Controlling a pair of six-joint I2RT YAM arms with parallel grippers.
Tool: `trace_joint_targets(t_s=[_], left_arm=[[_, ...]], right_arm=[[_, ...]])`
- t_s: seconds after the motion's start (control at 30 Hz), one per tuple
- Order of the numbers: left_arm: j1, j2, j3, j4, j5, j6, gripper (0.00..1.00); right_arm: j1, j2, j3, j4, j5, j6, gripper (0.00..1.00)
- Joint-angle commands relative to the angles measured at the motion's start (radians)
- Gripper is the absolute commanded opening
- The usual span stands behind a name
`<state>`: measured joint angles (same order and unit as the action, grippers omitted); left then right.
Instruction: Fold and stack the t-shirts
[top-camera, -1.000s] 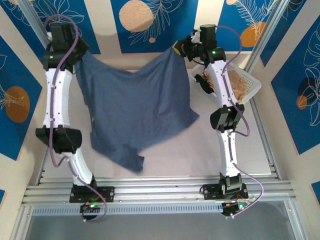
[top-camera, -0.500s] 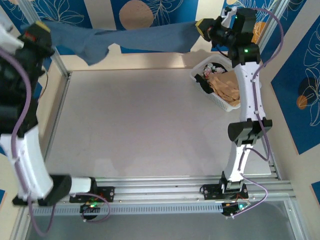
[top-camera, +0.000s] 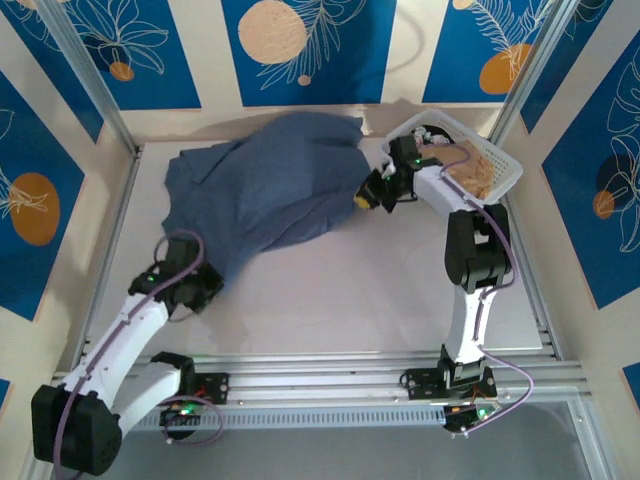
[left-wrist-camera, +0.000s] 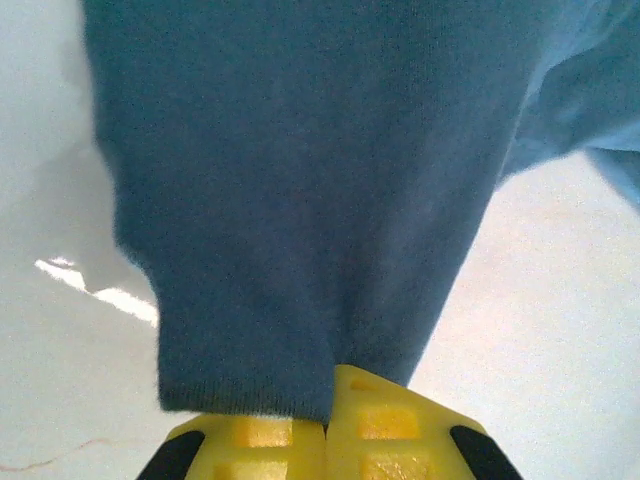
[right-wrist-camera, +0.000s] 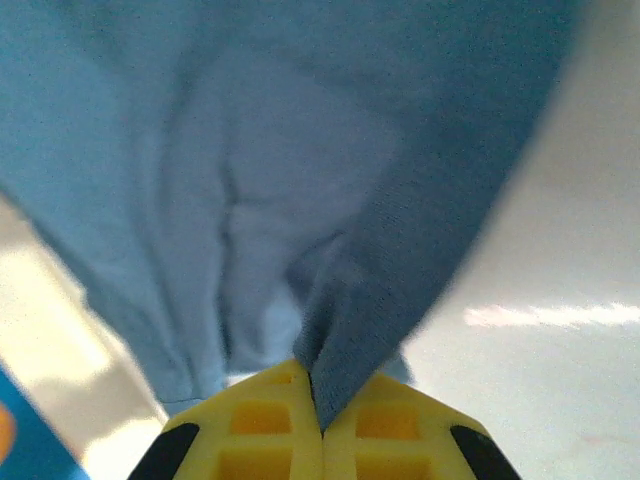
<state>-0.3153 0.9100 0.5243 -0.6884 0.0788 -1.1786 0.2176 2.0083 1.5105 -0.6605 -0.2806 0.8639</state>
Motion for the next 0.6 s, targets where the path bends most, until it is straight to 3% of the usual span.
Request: trace_joint_targets(t_s=[0.0, 0.33, 0.47, 0.57], left_arm=[[-0.045, -0.029, -0.011, 0.026, 0.006, -0.127, 0.00], [-0.058, -0.040, 0.006, -0.065, -0.012, -0.178, 0.00], [-0.078, -0.038, 0.013, -0.109, -0.020, -0.211, 0.00], [-0.121, -0.072, 0.054, -0.253, -0.109, -0.260, 0.00]], right_arm=[[0.004, -0.039, -0.037, -0.109, 0.085, -0.047, 0.00], [0.014, -0.209, -0.230, -0.250, 0.333, -0.048, 0.00], [-0.002, -0.278, -0.329, -0.235, 0.350, -0.065, 0.00], [-0.004, -0.286, -0.358, -0.247, 0.352, -0.080, 0.00]])
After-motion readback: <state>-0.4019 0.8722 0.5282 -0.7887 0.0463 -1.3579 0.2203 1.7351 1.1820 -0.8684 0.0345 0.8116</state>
